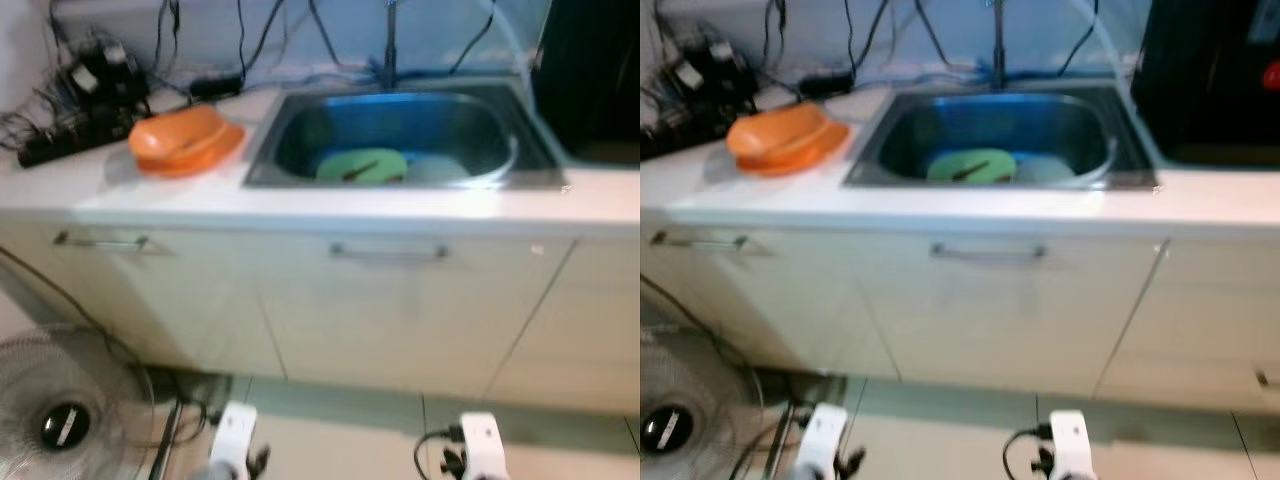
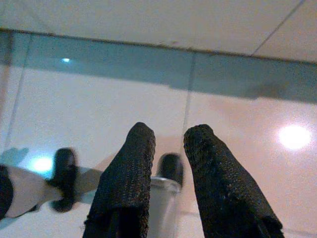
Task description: Kitchen organization
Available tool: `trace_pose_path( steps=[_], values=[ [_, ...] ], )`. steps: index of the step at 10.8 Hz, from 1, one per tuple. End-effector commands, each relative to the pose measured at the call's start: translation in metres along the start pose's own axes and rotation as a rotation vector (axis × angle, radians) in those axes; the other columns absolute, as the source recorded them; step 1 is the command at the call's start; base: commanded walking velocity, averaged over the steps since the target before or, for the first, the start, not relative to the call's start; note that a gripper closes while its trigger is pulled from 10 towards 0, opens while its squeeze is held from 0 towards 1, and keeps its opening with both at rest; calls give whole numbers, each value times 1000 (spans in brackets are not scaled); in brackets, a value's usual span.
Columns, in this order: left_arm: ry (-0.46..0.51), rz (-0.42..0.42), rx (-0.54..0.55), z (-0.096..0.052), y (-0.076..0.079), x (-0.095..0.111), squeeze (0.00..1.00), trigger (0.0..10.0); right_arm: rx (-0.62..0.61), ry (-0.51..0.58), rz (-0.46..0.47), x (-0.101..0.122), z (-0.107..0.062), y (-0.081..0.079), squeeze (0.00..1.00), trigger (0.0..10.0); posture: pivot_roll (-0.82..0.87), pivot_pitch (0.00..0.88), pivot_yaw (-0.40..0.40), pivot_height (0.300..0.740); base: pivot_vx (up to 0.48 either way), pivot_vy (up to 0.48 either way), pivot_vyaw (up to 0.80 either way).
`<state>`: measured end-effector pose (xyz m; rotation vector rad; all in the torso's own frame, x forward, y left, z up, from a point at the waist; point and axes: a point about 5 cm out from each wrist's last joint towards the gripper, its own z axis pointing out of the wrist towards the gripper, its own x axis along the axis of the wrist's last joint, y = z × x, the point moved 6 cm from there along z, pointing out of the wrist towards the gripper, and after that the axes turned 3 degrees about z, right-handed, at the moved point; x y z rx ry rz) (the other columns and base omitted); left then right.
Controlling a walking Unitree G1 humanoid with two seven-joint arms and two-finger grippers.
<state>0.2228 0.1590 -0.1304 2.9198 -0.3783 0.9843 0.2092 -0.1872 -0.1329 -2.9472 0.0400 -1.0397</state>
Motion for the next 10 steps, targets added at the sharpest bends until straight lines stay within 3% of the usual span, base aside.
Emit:
trace_pose_path(
  steps=[1, 5, 10],
  values=[
    [-10, 4, 19, -1, -8, -3, 0, 10000, 16, -4, 2, -2, 0, -7, 0, 10000, 29, 32, 114, 740, 0, 337, 0],
    [-11, 0, 26, -2, -10, -3, 0, 10000, 18, 0, 6, -1, 0, -8, 0, 10000, 34, 46, 117, 740, 0, 326, 0],
    [10, -14, 43, -2, -14, -1, 0, 10000, 26, 9, 20, 0, 1, -12, 0, 10000, 42, 56, 124, 740, 0, 0, 0]
  ],
)
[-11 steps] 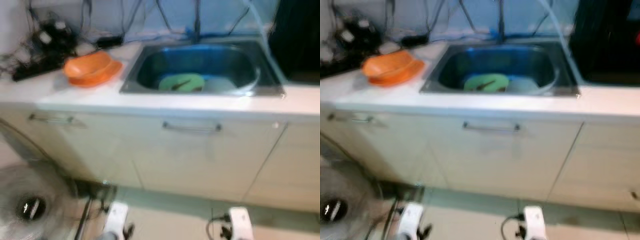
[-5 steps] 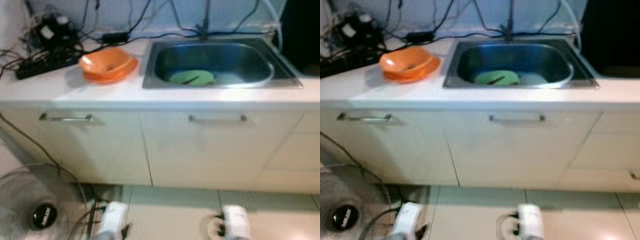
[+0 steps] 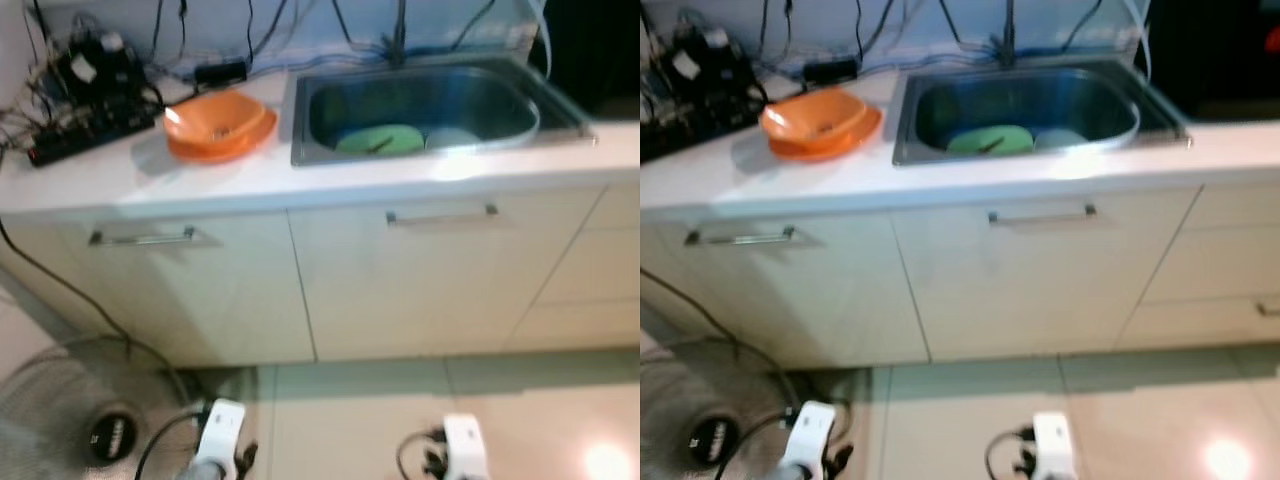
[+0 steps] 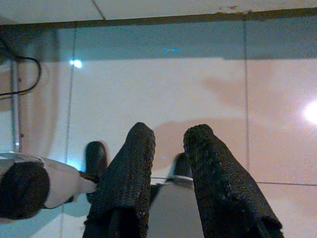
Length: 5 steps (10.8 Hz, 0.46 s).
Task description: Kitchen organization
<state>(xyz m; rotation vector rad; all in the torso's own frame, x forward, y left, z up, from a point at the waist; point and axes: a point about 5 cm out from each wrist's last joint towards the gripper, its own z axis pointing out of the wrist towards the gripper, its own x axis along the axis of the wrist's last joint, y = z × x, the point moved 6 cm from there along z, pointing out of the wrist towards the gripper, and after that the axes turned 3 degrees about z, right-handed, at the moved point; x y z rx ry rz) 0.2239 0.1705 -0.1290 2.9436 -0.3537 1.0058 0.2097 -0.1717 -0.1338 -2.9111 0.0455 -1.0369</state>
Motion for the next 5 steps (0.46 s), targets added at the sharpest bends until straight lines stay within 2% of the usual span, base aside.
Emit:
trace_pose_path(
  steps=[1, 2, 5],
  values=[
    [2, -1, 12, 0, -3, 0, 0, 10000, -4, 4, 5, 1, 0, 3, 0, 10000, 42, 56, 126, 740, 0, 0, 0],
    [-5, 10, 14, 0, -4, 0, 0, 10000, -4, 6, 8, 2, 0, 2, 0, 10000, 41, 56, 127, 740, 0, 0, 0],
    [-8, 19, 21, 0, -5, 0, 0, 10000, 9, 3, -38, 3, 0, 1, 0, 10000, 43, 58, 126, 740, 353, 0, 0]
  ],
)
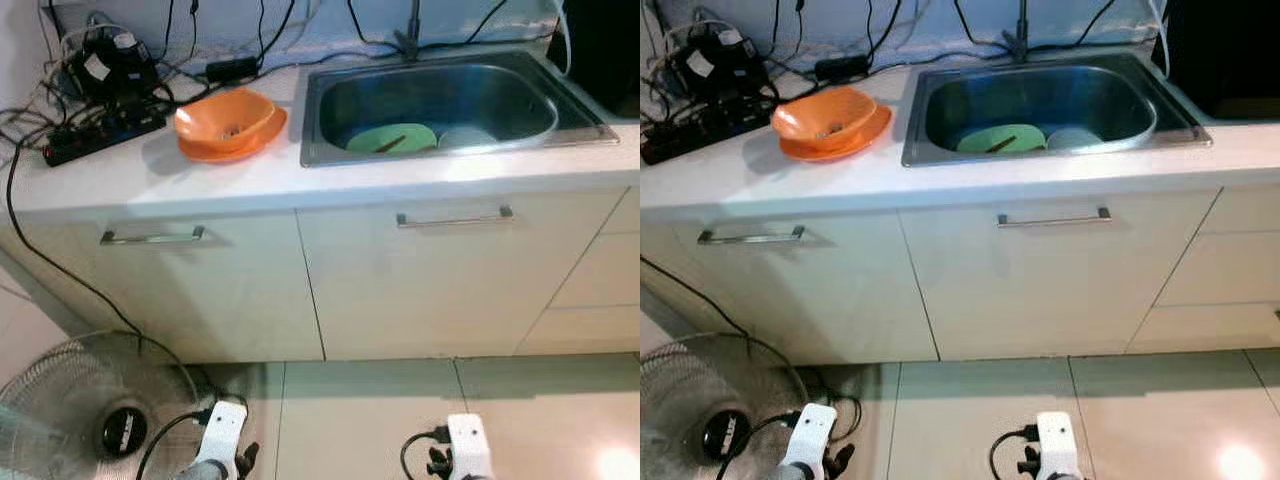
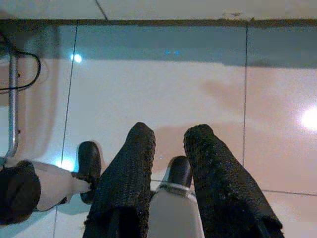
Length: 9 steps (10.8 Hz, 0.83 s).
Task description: Kitchen organization
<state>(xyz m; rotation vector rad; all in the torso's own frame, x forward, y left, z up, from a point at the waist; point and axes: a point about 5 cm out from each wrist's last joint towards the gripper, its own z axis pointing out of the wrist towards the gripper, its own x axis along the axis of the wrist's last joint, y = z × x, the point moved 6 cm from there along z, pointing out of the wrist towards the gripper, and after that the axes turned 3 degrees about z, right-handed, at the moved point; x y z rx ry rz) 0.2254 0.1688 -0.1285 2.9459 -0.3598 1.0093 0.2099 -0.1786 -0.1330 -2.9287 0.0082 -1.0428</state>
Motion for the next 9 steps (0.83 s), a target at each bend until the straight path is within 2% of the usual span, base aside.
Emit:
trace_pose_path(
  steps=[1, 3, 7, 9],
  values=[
    [-10, 13, 19, -1, -6, -2, 0, 10000, 14, 10, -6, 3, 1, -5, 0, 10000, 43, 58, 126, 740, 379, 0, 475],
    [-9, 12, 17, -1, -5, -2, 0, 10000, 0, 11, 31, 2, 1, -3, 0, 10000, 41, 58, 125, 740, 396, 0, 0],
    [-7, 14, 14, -1, -5, -1, 0, 10000, 3, 9, 25, 2, 1, -4, 0, 10000, 41, 56, 125, 740, 398, 0, 0],
    [7, -1, 16, -1, -5, 0, 0, 10000, 3, 8, 25, 2, 1, -4, 0, 10000, 41, 56, 125, 740, 0, 0, 0]
  ],
)
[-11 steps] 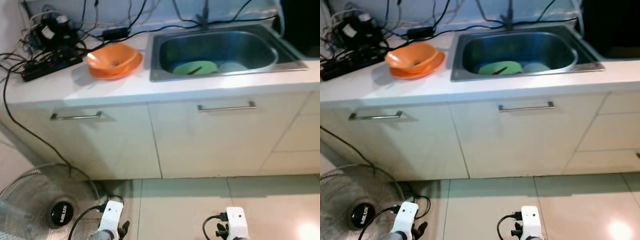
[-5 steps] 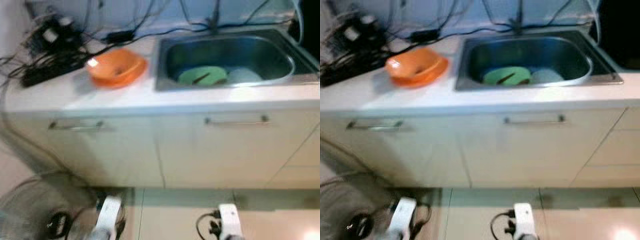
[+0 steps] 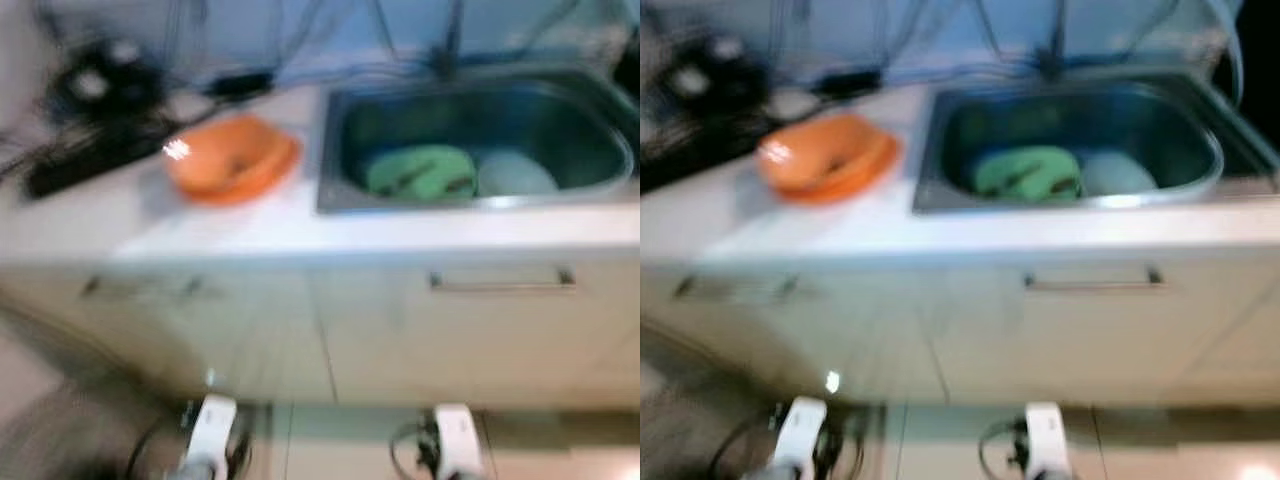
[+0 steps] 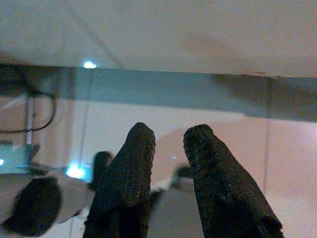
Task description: Kitchen organization
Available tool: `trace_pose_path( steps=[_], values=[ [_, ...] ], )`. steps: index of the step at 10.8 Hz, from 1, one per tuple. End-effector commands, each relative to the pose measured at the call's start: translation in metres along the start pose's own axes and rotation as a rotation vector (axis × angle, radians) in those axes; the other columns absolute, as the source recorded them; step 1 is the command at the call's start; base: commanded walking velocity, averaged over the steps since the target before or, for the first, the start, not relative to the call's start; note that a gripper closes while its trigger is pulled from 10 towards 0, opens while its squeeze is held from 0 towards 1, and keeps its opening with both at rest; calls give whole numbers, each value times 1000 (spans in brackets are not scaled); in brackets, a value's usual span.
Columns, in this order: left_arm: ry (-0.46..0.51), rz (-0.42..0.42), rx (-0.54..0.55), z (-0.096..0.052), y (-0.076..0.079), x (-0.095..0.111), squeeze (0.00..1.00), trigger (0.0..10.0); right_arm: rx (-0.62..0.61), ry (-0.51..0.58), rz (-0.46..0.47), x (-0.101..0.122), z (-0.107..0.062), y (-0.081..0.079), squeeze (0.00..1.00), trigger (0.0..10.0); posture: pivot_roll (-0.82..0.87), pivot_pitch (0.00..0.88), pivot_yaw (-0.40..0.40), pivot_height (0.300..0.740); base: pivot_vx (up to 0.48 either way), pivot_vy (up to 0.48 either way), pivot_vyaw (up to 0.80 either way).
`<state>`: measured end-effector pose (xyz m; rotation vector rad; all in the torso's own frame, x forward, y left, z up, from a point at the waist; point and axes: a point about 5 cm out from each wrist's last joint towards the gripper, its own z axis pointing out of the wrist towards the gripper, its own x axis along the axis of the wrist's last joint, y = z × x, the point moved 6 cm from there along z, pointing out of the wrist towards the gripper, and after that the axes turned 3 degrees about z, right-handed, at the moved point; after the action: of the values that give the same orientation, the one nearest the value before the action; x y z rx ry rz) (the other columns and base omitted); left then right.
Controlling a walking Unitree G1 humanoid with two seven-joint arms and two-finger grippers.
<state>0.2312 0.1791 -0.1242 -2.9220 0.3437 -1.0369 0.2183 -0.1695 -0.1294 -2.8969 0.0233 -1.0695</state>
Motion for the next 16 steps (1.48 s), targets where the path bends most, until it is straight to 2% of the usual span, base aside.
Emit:
trace_pose_path(
  steps=[1, 12, 16],
  values=[
    [-12, -2, -20, 0, 7, -4, 0, 10000, -14, -17, 8, -7, -2, 6, 0, 10000, 41, 53, 125, 740, 0, 0, 0],
    [-35, 20, -25, -2, 7, -13, 0, 10000, -12, -30, -22, -13, -4, 4, 0, 10000, 41, 36, 122, 740, 0, 0, 0],
    [-28, 20, -37, -1, 14, -10, 0, 10000, -40, -29, -9, -13, -5, 14, 0, 10000, 27, 58, 121, 740, 0, 0, 0]
  ],
)
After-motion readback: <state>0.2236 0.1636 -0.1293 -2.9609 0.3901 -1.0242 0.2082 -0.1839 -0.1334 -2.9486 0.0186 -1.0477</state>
